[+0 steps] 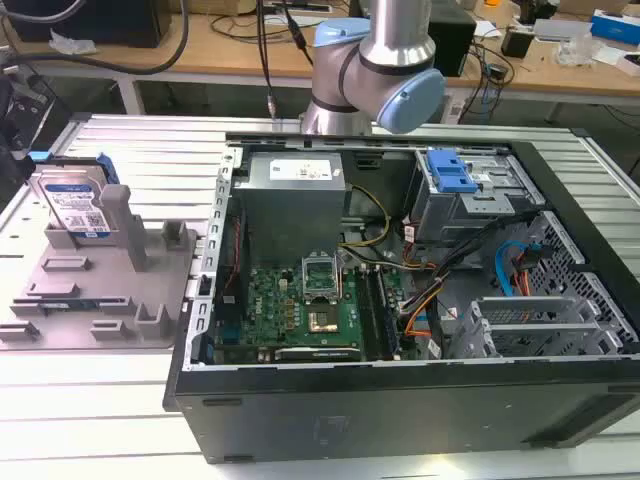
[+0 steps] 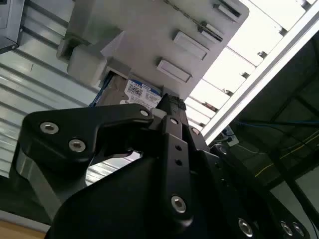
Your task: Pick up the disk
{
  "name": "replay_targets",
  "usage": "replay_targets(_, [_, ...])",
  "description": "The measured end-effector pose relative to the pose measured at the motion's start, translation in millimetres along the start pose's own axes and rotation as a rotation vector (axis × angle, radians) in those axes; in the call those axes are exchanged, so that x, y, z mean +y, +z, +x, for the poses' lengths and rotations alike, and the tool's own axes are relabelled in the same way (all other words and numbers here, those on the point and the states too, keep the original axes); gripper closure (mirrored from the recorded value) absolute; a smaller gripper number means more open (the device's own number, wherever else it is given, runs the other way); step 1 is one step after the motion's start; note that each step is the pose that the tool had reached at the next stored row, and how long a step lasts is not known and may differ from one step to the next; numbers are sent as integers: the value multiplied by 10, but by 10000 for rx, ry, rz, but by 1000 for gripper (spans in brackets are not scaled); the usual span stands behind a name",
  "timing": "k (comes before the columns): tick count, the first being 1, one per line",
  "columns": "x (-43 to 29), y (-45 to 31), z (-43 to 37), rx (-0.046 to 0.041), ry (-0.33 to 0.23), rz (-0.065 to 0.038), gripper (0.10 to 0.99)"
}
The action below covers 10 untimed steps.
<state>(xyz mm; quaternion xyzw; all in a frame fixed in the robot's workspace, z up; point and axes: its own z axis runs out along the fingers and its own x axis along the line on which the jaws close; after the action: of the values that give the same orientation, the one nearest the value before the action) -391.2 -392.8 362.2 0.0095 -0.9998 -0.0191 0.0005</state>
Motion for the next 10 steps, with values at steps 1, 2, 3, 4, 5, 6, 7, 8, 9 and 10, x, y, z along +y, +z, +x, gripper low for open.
replay_targets(1, [0,0,0,-1,0,1,980])
replay_targets(2, [0,0,0,0,0,0,980])
replay_targets(3, [0,0,0,0,0,1,980])
replay_targets(4, [0,0,0,-1,0,0,980])
replay_targets(5, [0,0,0,-1,0,0,980])
replay_targets(6, [0,0,0,0,0,0,980])
replay_targets(7, [0,0,0,0,0,1,980])
replay_targets(8, [0,0,0,0,0,1,980])
replay_targets(9, [0,0,0,0,0,0,980])
replay_targets(10, [0,0,0,2,-70,1,980])
